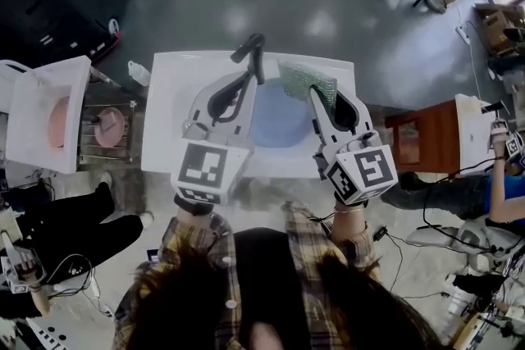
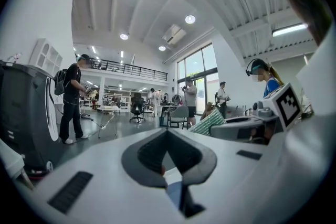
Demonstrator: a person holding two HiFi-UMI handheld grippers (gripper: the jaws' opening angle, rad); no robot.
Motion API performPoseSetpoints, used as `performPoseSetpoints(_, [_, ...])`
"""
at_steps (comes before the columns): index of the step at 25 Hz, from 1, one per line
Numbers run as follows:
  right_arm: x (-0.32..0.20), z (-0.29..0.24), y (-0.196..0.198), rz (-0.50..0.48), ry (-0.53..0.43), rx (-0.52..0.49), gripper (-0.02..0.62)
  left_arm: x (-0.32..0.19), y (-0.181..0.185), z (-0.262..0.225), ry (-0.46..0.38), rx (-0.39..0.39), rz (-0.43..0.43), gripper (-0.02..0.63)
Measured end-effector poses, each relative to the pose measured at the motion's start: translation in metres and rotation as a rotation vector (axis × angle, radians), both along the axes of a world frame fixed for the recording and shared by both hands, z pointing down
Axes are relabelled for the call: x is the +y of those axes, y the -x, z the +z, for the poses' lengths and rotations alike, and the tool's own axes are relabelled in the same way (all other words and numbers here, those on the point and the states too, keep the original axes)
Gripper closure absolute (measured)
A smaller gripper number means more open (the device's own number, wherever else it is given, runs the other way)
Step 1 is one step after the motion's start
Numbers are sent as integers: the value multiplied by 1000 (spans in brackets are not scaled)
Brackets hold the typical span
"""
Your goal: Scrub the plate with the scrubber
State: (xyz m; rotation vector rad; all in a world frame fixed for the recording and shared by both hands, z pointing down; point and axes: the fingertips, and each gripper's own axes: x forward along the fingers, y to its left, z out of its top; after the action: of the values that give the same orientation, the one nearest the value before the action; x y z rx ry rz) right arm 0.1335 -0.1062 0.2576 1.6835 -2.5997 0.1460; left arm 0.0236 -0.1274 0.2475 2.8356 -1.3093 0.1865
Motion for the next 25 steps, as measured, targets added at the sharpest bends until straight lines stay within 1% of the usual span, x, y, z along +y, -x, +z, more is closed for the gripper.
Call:
performPoseSetpoints(3, [-14, 8, -7, -25, 17, -4, 495, -13, -1, 8, 14, 6, -42, 591])
performPoseSetpoints(7, [-28, 14, -7, -84, 33, 6, 494, -22, -3, 17, 31, 5, -93, 591])
performPoseSetpoints(11, [-38, 23, -9, -110, 60, -3, 494, -29, -2, 25, 57, 8, -118, 591])
performPoseSetpoints(13, [-42, 29, -11, -113, 76, -6, 494, -31, 0, 26, 62, -2, -127, 591])
performPoseSetpoints(15, [-44, 33, -11, -109, 91, -8, 494, -34, 1, 30, 70, -15, -130, 591])
performPoseSetpoints(20, [-48, 40, -8, -90, 116, -13, 494, -41, 7, 40, 95, -17, -117, 591])
performPoseSetpoints(25, [-47, 59, -4, -72, 152, -9, 495, -38, 7, 67, 136, -36, -83, 591])
